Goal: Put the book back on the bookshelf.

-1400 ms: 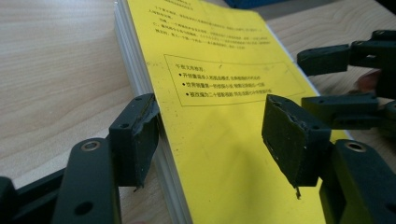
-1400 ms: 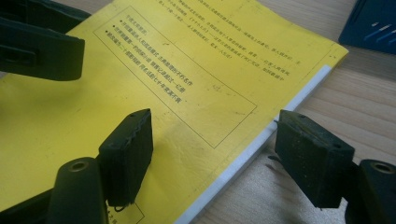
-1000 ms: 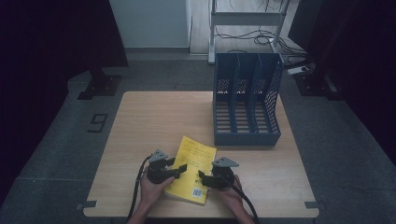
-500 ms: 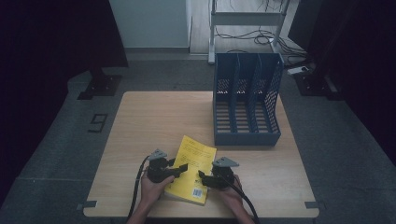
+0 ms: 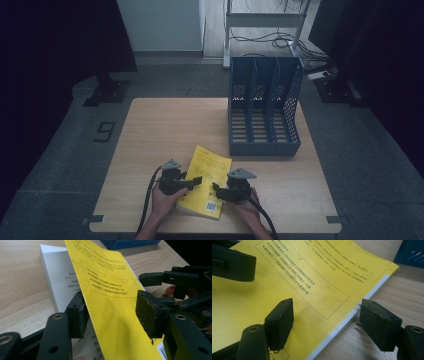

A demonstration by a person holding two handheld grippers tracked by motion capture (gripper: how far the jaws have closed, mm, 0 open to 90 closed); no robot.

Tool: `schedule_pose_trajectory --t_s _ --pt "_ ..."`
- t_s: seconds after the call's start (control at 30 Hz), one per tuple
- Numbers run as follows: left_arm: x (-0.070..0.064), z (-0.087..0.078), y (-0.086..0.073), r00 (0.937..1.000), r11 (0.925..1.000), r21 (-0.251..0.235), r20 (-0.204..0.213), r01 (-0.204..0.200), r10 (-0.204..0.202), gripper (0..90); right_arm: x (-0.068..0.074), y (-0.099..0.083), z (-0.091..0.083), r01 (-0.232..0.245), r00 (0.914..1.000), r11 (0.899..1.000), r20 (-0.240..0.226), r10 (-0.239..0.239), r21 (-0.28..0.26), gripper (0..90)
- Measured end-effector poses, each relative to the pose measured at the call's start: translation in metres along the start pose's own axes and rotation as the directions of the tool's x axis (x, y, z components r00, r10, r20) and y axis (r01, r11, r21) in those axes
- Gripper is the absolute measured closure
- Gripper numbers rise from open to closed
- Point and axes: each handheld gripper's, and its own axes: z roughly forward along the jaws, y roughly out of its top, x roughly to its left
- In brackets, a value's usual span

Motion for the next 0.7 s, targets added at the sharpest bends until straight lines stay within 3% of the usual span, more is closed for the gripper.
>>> schedule_pose_trajectory --t_s 0.27,0.33,0.6,0.7 --pt "0.000 0.003 0.006 0.9999 0.9999 0.013 0.014 0.008 -0.008 48.2 0.002 -0.001 -0.001 -0.011 0.9999 1.000 0.010 0.011 -0.004 28.5" --pt "0.002 0.005 0.009 0.9999 0.9993 0.038 0.016 -0.001 0.001 48.3 0.002 -0.001 -0.001 -0.006 0.9999 1.000 0.011 0.006 -0.004 28.3" --pt "0.013 0.018 0.015 0.9984 0.9970 0.067 0.037 0.040 -0.043 48.6 0.002 0.000 0.000 0.015 0.9998 1.000 0.012 -0.015 -0.004 28.2" --pt "0.014 0.018 0.015 0.9989 0.9971 0.067 0.028 0.036 -0.038 53.2 0.002 0.000 0.000 0.014 0.9999 1.000 0.007 -0.014 -0.002 28.0"
